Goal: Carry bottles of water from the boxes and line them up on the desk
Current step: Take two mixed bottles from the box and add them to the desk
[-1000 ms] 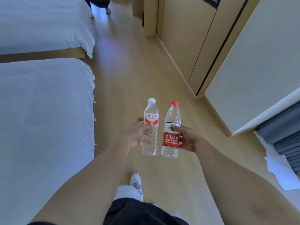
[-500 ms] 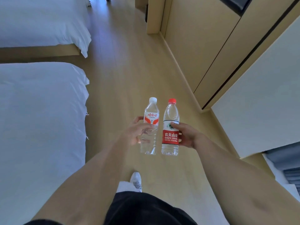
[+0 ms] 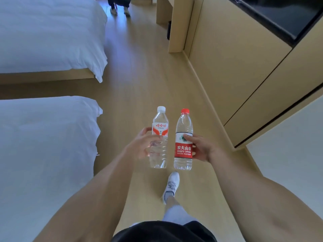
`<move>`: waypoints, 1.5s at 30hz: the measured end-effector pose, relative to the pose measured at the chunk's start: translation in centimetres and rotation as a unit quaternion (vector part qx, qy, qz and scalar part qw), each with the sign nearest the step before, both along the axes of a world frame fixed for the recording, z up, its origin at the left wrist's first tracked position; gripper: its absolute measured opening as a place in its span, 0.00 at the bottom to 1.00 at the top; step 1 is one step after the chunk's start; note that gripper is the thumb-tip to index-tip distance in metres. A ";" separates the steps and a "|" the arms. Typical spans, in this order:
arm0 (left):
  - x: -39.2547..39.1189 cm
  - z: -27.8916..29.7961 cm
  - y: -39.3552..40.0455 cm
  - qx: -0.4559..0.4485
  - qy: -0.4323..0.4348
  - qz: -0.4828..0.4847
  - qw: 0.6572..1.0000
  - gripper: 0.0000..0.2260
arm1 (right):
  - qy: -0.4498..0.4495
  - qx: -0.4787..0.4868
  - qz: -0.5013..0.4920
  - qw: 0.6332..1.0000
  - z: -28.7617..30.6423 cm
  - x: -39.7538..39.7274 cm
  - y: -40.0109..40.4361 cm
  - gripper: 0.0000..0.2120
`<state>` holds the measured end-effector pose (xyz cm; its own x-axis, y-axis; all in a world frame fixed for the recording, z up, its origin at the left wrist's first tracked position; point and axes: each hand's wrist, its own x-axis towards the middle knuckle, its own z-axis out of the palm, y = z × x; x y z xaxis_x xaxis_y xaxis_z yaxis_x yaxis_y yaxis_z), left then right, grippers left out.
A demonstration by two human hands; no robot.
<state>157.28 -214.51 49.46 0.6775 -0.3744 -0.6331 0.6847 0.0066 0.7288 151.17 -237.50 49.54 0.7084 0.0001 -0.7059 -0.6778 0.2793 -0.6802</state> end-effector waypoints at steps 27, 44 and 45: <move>49.7 1.1 -7.9 0.013 -0.047 0.074 0.996 0.24 | -0.025 0.007 0.089 0.996 -0.3 53.7 -8.2 0.22; 83.9 1.7 -7.2 -0.004 -0.044 0.031 0.999 0.21 | -0.023 0.003 0.008 1.000 0.6 84.5 -6.7 0.27; 85.5 1.6 -7.3 -0.002 -0.045 0.030 0.999 0.20 | -0.022 0.002 0.009 1.000 0.5 86.2 -6.8 0.26</move>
<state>242.74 -221.80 51.04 0.7534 -0.3334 -0.5668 0.6141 0.0486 0.7877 237.33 -244.33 50.03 0.7385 0.0159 -0.6740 -0.6523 0.2695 -0.7084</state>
